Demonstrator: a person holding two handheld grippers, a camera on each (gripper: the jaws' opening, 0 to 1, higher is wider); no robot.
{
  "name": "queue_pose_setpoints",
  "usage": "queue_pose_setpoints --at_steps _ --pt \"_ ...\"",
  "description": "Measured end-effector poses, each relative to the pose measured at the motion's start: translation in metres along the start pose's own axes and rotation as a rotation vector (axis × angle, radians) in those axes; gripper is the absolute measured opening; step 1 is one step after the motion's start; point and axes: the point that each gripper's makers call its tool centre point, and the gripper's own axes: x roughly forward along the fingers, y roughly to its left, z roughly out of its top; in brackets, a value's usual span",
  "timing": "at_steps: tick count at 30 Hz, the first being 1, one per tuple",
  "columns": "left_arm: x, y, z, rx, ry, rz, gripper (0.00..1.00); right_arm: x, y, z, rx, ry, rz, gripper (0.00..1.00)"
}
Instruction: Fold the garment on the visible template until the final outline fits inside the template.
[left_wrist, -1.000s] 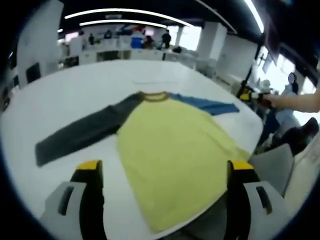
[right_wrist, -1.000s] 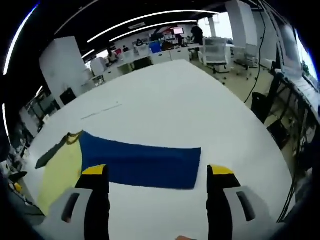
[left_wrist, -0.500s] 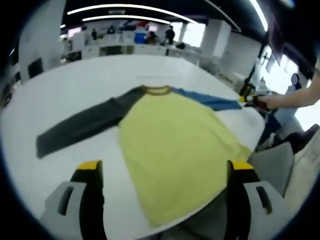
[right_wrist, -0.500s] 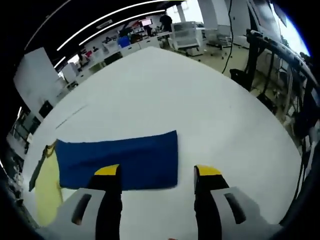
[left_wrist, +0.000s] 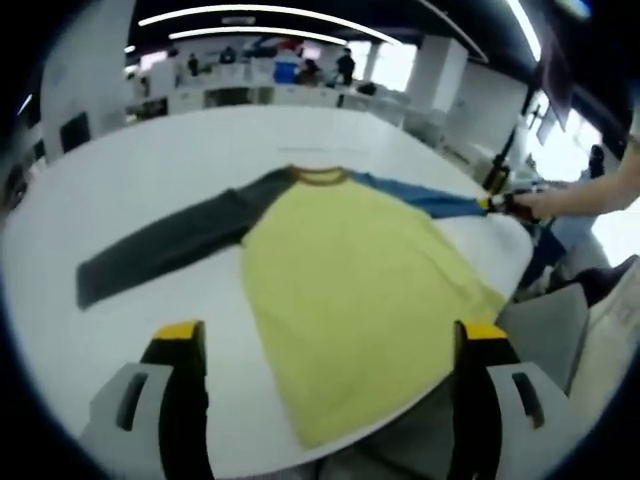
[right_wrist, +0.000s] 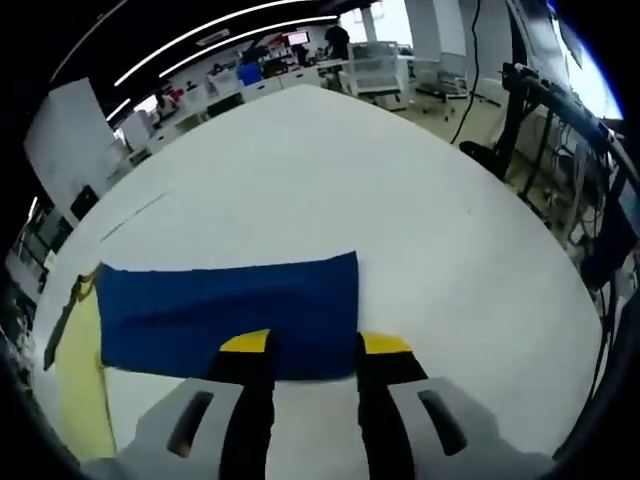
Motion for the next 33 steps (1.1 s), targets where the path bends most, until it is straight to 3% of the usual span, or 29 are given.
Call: queue_pose_setpoints --at_steps 6,8,20,33 --pt "0.0 -0.002 -0.004 0.015 0.019 -0.002 0.99 -0.003 -0.008 -0.004 0.031 0.001 -0.037 0.07" --pt "-0.001 -0.002 -0.003 0.007 0.013 -0.002 0.99 -0.004 -0.01 -0.002 0.052 -0.007 -0.038 0.05" --pt "-0.003 -0.003 -0.003 0.003 0.01 0.003 0.99 -0.003 -0.01 0.005 0.125 -0.026 -0.039 0.02" --pt "-0.004 -0.007 -0.001 0.006 0.0 -0.011 0.99 -0.03 0.011 0.037 0.21 -0.119 0.065 0.01"
